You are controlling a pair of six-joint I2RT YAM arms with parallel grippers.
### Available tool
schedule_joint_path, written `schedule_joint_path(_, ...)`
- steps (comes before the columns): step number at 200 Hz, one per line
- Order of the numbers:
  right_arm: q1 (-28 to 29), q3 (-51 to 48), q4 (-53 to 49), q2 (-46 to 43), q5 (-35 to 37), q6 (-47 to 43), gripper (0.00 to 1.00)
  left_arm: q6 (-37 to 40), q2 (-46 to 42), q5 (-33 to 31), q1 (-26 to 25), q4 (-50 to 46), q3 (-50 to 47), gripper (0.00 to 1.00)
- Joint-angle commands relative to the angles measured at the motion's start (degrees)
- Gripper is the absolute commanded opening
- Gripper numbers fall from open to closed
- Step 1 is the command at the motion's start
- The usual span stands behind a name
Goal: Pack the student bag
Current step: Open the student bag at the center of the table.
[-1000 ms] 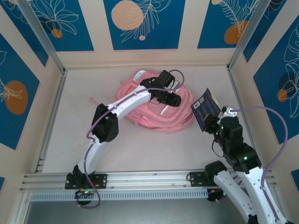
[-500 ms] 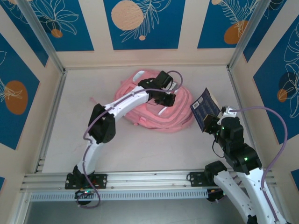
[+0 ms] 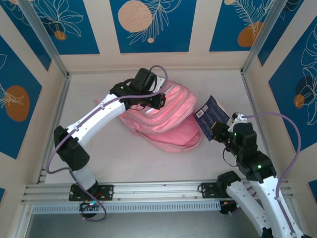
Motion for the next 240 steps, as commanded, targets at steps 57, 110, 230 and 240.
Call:
schedule_joint_path(57,-2.16,-16.16,35.29,4.96,-33.62,35.77,0.00,2.26,-4.97,4.46,-0.15,-1.60,-5.75,0.00)
schedule_joint_path(110,-4.96,-18.50,45.92,2.77,-35.76,43.41,0.00,5.28,-5.05,-0.57,-1.88,-6.75,-6.11,0.13)
schedule_joint_path(230,-4.98,-17.75,49.93,5.30,-37.12,44.15,0.00,14.44,-8.40,-9.47,-14.65,-8.98,-2.73,0.72)
schedule_joint_path(240,-4.99,-17.73,49.85,5.28,-37.07,44.15,0.00,14.60,-7.62,-10.15,-15.18,-8.47,-2.73,0.72)
